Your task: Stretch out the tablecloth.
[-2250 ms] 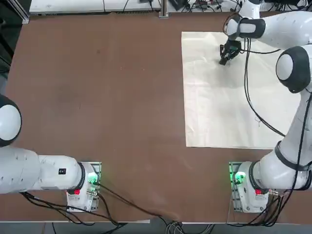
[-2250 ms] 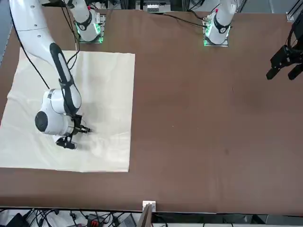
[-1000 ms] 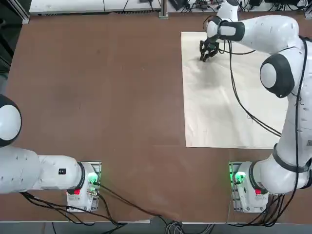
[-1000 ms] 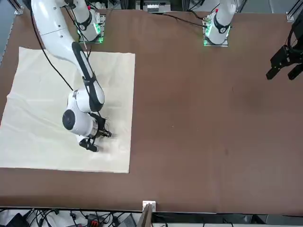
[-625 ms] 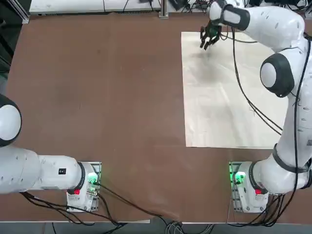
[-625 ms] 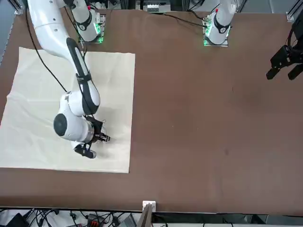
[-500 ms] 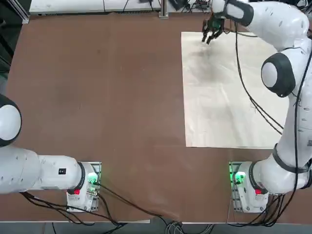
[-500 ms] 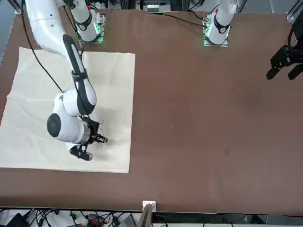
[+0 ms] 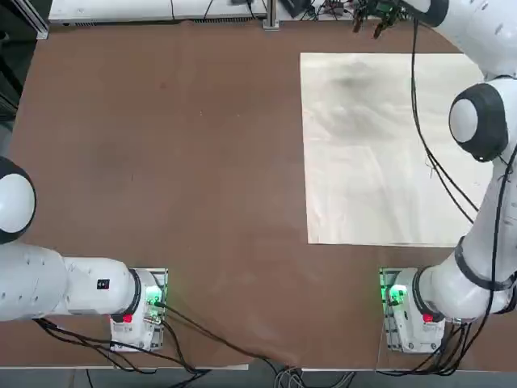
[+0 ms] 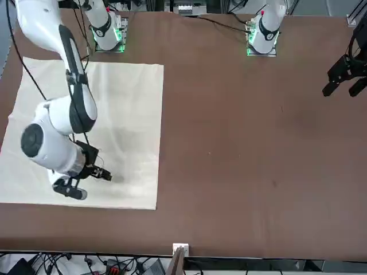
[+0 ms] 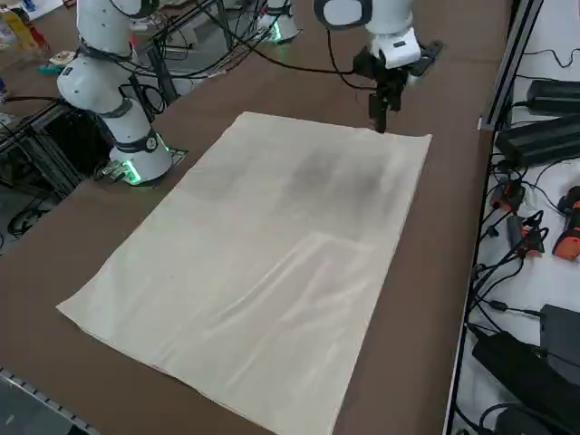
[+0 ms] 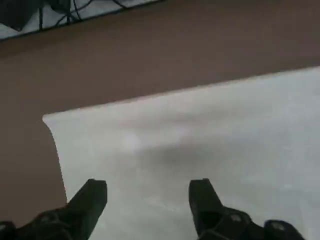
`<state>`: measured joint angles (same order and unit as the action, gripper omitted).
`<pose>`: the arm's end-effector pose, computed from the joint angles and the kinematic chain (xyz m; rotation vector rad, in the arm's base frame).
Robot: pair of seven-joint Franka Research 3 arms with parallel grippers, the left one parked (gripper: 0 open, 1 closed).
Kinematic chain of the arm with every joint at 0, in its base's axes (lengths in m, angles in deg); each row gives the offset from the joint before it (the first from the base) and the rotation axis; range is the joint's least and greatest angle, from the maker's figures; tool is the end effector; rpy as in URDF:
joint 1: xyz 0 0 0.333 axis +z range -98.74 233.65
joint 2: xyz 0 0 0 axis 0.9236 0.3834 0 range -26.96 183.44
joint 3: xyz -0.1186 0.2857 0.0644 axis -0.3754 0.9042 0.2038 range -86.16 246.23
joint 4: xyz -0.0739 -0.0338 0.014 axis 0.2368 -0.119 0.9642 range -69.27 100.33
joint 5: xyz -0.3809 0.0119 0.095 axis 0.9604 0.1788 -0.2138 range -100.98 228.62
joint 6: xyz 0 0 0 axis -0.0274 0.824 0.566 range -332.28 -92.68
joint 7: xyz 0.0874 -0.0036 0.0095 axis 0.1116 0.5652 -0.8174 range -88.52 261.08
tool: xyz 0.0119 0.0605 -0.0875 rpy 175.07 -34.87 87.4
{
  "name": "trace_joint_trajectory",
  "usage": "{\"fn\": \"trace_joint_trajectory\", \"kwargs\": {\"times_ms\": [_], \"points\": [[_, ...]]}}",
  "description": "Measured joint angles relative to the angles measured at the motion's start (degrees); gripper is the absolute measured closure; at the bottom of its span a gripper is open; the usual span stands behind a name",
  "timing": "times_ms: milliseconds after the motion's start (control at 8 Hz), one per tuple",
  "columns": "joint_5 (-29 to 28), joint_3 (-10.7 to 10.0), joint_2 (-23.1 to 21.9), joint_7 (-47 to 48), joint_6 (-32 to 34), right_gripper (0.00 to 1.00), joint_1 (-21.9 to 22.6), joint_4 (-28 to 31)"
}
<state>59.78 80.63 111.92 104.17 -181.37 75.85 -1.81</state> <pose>0.7241 0.1173 0.4142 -3.0320 0.2777 -0.1310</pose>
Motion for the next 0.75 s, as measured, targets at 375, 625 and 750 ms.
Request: {"fn": "trace_joint_trajectory", "kwargs": {"times_ms": [375,625,750], "points": [[0.33,-0.42,-7.3,-8.43,6.9,0.0,-6.88,-0.15],[2.06,-0.48,-12.06,-10.76,12.87,0.0,-10.83,-0.32],[4.73,-0.49,-14.54,-12.36,15.25,0.0,-11.6,-0.28]]}}
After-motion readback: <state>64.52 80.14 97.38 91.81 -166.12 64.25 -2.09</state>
